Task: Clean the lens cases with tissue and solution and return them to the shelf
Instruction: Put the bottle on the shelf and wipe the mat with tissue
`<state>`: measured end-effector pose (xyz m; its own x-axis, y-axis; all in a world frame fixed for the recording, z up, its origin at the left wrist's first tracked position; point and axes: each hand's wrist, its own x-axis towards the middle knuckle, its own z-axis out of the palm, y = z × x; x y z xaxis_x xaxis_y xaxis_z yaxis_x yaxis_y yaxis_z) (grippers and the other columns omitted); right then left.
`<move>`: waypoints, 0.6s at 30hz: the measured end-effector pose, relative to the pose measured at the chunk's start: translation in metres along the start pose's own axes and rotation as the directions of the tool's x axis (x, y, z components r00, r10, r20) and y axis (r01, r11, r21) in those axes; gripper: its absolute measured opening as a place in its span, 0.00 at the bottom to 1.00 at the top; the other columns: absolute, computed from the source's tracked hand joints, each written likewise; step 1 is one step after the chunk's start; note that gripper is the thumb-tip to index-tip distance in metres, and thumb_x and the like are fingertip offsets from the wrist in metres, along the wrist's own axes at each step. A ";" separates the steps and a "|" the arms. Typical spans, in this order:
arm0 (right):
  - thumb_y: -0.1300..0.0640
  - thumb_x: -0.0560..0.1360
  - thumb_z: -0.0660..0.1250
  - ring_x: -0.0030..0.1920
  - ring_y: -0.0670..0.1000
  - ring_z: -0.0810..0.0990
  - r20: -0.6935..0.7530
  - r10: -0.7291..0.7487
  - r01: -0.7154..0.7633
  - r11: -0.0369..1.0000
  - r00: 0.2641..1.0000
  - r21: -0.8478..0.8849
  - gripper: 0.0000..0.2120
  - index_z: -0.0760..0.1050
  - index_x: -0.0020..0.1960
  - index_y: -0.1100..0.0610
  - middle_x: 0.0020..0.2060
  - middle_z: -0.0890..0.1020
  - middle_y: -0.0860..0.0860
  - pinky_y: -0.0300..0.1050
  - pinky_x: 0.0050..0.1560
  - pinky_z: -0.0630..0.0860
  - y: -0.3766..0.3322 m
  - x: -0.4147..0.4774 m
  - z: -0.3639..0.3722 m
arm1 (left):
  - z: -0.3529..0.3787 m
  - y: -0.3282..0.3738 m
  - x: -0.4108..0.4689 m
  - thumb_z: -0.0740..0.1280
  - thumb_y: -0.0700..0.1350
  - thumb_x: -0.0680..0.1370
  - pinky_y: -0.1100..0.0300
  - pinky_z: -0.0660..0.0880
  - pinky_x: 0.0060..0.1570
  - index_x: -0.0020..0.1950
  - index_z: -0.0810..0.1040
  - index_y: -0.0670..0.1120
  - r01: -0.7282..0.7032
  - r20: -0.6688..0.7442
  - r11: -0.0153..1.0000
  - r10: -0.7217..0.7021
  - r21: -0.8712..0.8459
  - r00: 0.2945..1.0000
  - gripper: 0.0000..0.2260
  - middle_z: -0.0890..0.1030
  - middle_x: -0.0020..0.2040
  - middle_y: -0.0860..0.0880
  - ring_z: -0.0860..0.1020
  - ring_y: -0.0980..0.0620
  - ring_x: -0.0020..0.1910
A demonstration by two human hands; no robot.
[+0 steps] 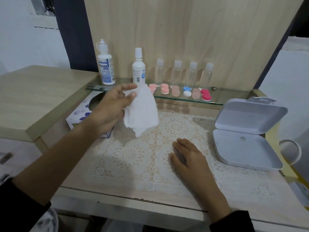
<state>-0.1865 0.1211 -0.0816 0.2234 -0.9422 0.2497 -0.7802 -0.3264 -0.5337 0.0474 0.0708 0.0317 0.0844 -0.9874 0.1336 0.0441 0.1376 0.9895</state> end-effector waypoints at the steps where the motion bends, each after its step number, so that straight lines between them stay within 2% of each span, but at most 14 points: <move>1: 0.43 0.76 0.56 0.75 0.47 0.60 -0.001 -0.002 0.002 1.000 1.000 0.004 0.28 0.70 0.72 0.55 0.73 0.67 0.49 0.37 0.72 0.53 0.000 0.000 0.000 | 0.007 -0.007 -0.004 0.62 0.37 0.79 0.64 0.78 0.34 0.57 0.75 0.48 0.027 0.020 0.999 -0.028 0.017 0.999 0.10 0.79 0.46 0.51 0.79 0.56 0.41; 4: 0.47 0.79 0.60 0.75 0.47 0.60 0.003 -0.008 0.008 1.000 1.000 0.003 0.24 0.69 0.72 0.55 0.74 0.66 0.49 0.38 0.73 0.54 0.000 0.000 0.000 | 0.021 -0.037 -0.013 0.63 0.38 0.79 0.52 0.79 0.48 0.52 0.76 0.53 0.055 0.046 0.983 -0.064 0.177 0.997 0.10 0.77 0.53 0.50 0.78 0.48 0.50; 5: 0.47 0.79 0.60 0.75 0.47 0.59 0.006 -0.007 0.007 1.000 1.000 0.003 0.24 0.69 0.72 0.55 0.74 0.66 0.49 0.39 0.73 0.54 0.000 0.000 0.000 | 0.023 -0.050 -0.015 0.64 0.38 0.78 0.52 0.76 0.53 0.52 0.77 0.53 0.038 0.054 0.965 -0.054 0.258 0.997 0.10 0.76 0.56 0.50 0.77 0.47 0.52; 6: 0.45 0.79 0.59 0.75 0.47 0.59 0.011 -0.002 0.002 1.000 1.000 0.001 0.25 0.69 0.72 0.55 0.74 0.66 0.49 0.38 0.73 0.53 0.000 0.000 0.000 | 0.025 -0.062 -0.018 0.65 0.39 0.78 0.56 0.74 0.54 0.52 0.77 0.53 0.004 0.065 0.940 -0.028 0.342 0.998 0.09 0.76 0.57 0.52 0.76 0.48 0.52; 8: 0.43 0.76 0.55 0.75 0.47 0.60 0.023 0.009 -0.009 1.000 1.000 -0.007 0.29 0.69 0.72 0.55 0.74 0.67 0.49 0.38 0.72 0.53 -0.001 0.000 -0.001 | 0.028 -0.084 -0.024 0.66 0.39 0.77 0.67 0.70 0.48 0.51 0.78 0.52 -0.088 0.079 0.871 0.057 0.484 0.995 0.08 0.78 0.54 0.56 0.76 0.50 0.48; 10: 0.43 0.74 0.54 0.75 0.48 0.60 0.030 0.011 -0.011 1.000 0.999 -0.016 0.30 0.69 0.72 0.55 0.74 0.67 0.49 0.39 0.72 0.54 -0.002 0.001 -0.001 | 0.032 -0.095 -0.029 0.67 0.38 0.76 0.71 0.69 0.45 0.50 0.78 0.52 -0.173 0.083 0.814 0.152 0.554 0.985 0.09 0.79 0.50 0.60 0.77 0.57 0.46; 12: 0.43 0.74 0.54 0.75 0.48 0.60 0.027 0.010 -0.010 1.000 1.000 -0.016 0.30 0.69 0.72 0.55 0.74 0.67 0.50 0.40 0.73 0.55 -0.002 0.001 -0.001 | 0.034 -0.100 -0.030 0.67 0.37 0.76 0.72 0.68 0.48 0.51 0.78 0.51 -0.259 0.115 0.756 0.239 0.601 0.964 0.09 0.80 0.50 0.58 0.76 0.62 0.48; 16: 0.43 0.75 0.54 0.75 0.48 0.60 0.027 0.013 -0.013 1.000 1.000 -0.011 0.30 0.69 0.72 0.56 0.74 0.67 0.50 0.42 0.74 0.55 -0.001 0.000 -0.001 | 0.033 -0.107 -0.030 0.66 0.37 0.76 0.76 0.64 0.51 0.54 0.77 0.49 -0.336 0.152 0.671 0.319 0.661 0.935 0.09 0.76 0.52 0.53 0.73 0.61 0.50; 18: 0.43 0.75 0.53 0.75 0.48 0.60 0.030 0.009 -0.009 1.000 0.999 -0.017 0.30 0.68 0.73 0.55 0.74 0.66 0.50 0.43 0.75 0.56 -0.002 -0.001 -0.001 | 0.028 -0.108 -0.031 0.65 0.43 0.78 0.72 0.65 0.54 0.55 0.77 0.50 -0.329 0.136 0.649 0.330 0.686 0.934 0.07 0.75 0.54 0.54 0.72 0.59 0.54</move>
<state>-0.1860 0.1225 -0.0803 0.2340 -0.9470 0.2202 -0.7920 -0.3170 -0.5217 0.0122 0.0848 -0.0780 -0.0423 -0.8878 0.4584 -0.6815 0.3611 0.6365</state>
